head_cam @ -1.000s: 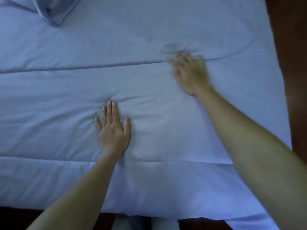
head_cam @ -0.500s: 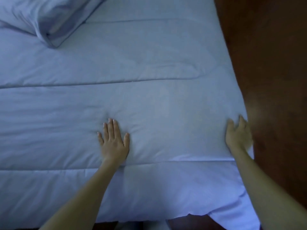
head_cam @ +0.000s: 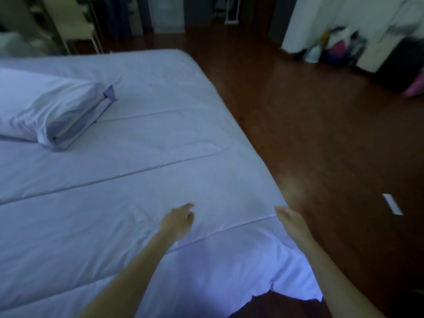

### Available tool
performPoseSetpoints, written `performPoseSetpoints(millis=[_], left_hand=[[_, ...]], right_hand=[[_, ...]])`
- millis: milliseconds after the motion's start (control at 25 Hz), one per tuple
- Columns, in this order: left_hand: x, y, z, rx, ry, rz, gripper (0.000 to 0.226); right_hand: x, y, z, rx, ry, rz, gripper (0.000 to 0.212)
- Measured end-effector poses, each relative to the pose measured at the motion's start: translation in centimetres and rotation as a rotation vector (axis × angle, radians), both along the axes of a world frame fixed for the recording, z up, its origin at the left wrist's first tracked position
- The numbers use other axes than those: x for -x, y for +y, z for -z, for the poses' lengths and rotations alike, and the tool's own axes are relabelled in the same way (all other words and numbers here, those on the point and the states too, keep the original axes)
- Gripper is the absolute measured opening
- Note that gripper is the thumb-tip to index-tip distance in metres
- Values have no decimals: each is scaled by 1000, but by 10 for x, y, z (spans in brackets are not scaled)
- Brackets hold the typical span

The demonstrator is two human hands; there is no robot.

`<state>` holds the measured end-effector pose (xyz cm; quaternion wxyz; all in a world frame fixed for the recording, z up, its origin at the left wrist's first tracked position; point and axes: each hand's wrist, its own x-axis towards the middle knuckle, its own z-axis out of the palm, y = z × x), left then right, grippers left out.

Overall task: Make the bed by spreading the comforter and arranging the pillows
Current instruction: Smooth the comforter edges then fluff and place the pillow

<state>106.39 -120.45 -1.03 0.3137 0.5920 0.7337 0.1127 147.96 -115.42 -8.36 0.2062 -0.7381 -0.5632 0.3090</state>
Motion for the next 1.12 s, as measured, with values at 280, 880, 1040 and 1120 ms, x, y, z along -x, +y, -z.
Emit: performPoseSetpoints(millis=[280, 880, 1040, 1120], left_hand=[[-142, 48, -223, -434, -521, 192, 33], [-430, 108, -300, -542, -1160, -129, 26], [-426, 160, -298, -660, -1103, -206, 27], [-420, 187, -296, -686, -1081, -279, 26]], right_hand=[[32, -25, -268, -351, 553, -109, 25], [-211, 40, -403, -483, 384, -231, 26], [-222, 103, -407, -496, 443, -318, 26], [-225, 137, -403, -472, 440, -367, 26]])
